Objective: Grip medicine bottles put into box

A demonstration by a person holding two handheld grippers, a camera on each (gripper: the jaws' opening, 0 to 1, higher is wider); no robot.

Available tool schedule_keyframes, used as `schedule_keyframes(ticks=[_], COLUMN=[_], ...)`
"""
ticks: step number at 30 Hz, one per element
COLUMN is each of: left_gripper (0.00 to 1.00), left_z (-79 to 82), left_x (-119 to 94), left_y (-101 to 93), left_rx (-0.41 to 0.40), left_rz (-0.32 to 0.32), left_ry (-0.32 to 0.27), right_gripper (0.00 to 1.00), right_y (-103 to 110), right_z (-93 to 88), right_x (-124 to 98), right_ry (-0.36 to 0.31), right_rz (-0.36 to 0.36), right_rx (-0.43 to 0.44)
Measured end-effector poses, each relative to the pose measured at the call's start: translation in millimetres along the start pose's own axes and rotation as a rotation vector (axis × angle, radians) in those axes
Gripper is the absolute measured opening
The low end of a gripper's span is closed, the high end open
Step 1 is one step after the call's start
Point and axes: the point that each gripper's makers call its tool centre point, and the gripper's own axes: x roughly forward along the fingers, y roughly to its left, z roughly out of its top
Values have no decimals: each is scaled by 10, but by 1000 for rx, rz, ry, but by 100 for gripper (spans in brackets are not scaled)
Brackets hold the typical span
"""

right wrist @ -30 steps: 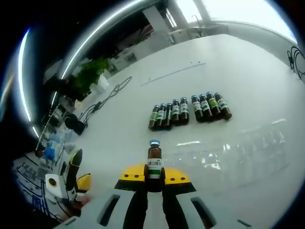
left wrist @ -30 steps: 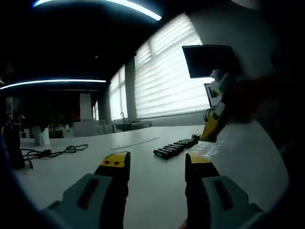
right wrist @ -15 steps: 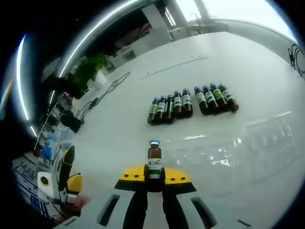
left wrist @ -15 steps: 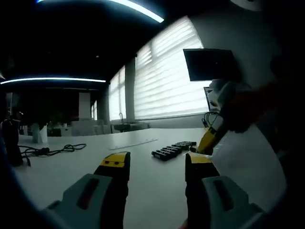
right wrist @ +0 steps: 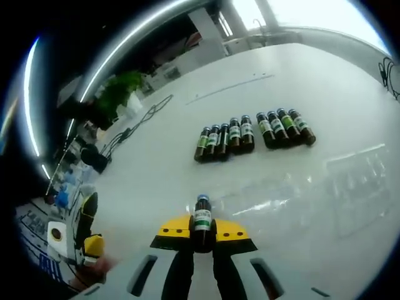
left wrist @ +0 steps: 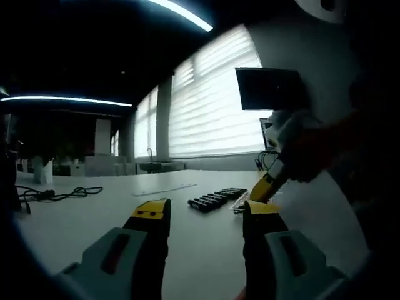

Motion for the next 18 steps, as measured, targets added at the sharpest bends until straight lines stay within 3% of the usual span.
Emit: schedule_keyframes(ticks=[7,11,18], left_gripper=[39,37,41], left_z=[-62,-139,-270], left_x=[16,20,13], left_y=[-72,-99,-281], left_rx=[-5,-27,-30], left_rz=[-34,-49,-133], left_ry=[36,75,159], right_gripper=[3,4,4], right_y=[25,22,44], right_z=[56,116,140], right_x=[-64,-100,-119], right_ry=[-20,-53,-79], right_rz=[0,-13,-8], right_rx=[-25,-83,-136])
